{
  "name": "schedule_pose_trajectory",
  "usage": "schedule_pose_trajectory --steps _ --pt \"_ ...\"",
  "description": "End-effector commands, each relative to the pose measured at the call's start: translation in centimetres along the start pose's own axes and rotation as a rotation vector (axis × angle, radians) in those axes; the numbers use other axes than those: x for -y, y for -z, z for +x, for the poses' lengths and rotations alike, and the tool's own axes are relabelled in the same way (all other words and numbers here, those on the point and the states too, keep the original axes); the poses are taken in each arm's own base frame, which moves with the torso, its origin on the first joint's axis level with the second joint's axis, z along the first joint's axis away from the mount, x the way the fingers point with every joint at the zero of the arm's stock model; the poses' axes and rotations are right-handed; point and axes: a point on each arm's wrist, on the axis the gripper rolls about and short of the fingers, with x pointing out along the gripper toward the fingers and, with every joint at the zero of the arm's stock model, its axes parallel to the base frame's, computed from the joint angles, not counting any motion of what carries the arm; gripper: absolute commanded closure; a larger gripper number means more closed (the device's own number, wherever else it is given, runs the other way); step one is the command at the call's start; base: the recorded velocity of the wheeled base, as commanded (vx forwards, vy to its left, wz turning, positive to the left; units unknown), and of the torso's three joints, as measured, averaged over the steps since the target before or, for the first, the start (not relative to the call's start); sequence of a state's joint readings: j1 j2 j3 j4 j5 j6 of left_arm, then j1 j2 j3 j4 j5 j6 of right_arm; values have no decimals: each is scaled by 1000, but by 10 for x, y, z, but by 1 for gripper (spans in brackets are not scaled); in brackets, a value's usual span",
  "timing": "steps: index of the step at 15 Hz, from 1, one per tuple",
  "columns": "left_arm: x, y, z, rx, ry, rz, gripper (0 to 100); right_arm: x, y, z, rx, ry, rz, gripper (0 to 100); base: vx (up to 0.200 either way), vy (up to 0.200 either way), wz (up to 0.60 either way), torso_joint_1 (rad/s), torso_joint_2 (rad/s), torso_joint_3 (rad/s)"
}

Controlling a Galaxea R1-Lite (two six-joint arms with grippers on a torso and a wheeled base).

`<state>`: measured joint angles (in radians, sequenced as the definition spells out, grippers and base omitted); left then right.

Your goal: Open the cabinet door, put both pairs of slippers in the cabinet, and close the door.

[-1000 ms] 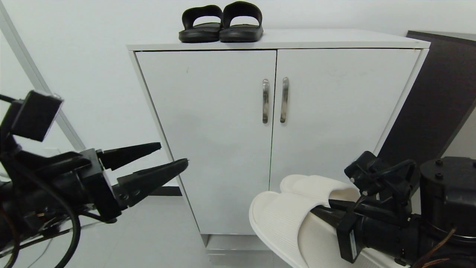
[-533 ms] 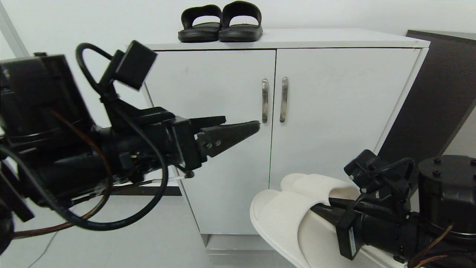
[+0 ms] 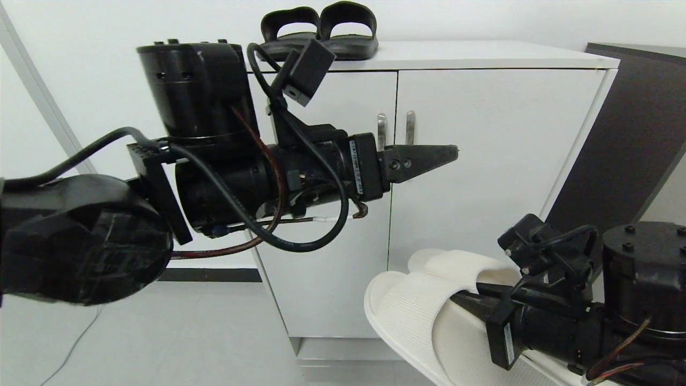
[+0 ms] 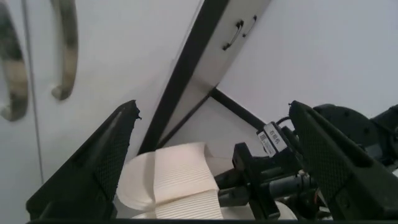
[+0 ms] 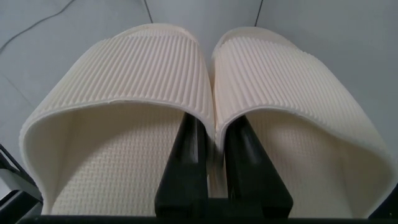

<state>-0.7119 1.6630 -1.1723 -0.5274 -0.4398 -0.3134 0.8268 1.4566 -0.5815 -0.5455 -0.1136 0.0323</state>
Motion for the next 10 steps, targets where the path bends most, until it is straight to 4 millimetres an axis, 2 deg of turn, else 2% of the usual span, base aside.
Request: schedule_pose_trajectory --steps 1,4,6,10 --pt "-9 0 15 -18 11 -8 0 0 0 1 -2 0 0 100 0 0 0 0 0 0" --pt "-17 -1 30 -5 -11 -5 0 0 1 0 -3 0 -1 100 0 0 0 0 0 0" --pt "-23 -3 39 26 -85 0 0 0 2 0 -6 0 -1 100 0 0 0 0 0 0" --pt "-28 -8 40 8 -147 -12 0 0 2 0 -6 0 -2 100 0 0 0 0 0 0"
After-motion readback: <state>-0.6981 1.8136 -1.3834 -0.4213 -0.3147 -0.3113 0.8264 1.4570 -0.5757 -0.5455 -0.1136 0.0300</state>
